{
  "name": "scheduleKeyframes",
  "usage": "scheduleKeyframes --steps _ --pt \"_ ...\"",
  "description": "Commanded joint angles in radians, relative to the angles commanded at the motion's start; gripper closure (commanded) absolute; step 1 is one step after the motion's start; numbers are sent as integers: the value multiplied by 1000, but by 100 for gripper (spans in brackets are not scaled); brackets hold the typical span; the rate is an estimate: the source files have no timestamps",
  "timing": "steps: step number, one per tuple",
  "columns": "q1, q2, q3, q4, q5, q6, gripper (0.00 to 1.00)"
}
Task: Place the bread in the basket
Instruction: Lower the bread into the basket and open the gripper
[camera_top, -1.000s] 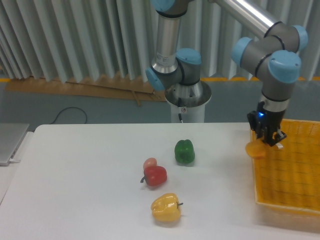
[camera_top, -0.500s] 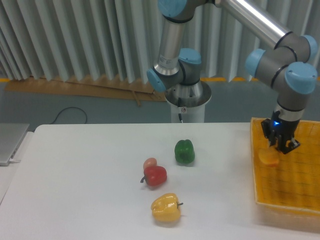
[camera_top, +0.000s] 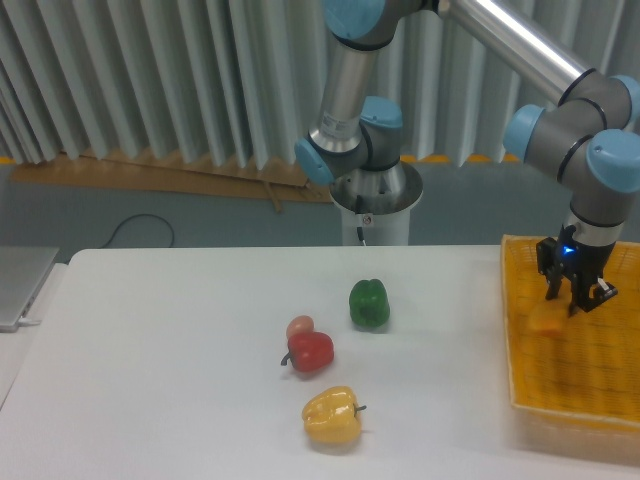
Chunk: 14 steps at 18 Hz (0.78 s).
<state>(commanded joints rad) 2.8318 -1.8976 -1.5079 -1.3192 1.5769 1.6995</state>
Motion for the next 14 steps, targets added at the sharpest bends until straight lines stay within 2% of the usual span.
scheduleKeyframes --steps 4,7,14 --pt "-26 20 -2 -2 -8 22 0" --pt "-40 34 0 0 -57 23 0" --pt "-126 81 -8 -6 -69 22 0"
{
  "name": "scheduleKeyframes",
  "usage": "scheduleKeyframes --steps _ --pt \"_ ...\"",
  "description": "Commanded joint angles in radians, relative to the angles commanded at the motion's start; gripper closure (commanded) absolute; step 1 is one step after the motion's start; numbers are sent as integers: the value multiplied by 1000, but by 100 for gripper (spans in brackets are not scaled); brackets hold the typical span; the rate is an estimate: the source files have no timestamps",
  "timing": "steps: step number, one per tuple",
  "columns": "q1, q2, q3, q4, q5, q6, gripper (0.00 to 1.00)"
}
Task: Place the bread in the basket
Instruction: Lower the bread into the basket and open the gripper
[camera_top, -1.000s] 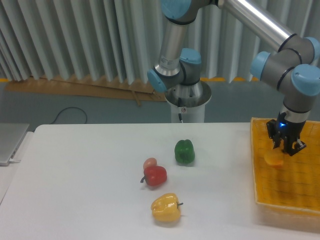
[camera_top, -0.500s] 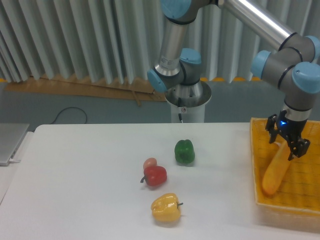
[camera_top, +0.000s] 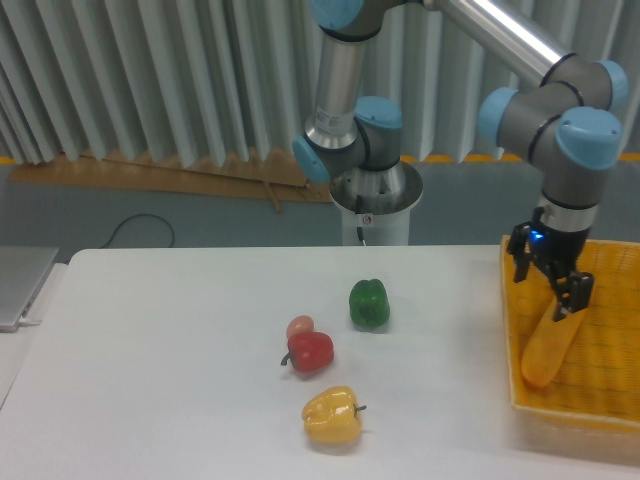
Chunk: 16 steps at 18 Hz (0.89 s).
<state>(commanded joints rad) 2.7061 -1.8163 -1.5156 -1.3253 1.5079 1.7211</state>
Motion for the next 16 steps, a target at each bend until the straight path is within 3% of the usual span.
scheduleKeyframes --steps 6,9,12,16 --pt "-77 37 -21 -6 3 -8 0" --pt "-123 51 -23 -55 12 0 0" --pt "-178 113 -34 -124 9 -12 0" --pt "-268 156 -38 -160 12 -84 0"
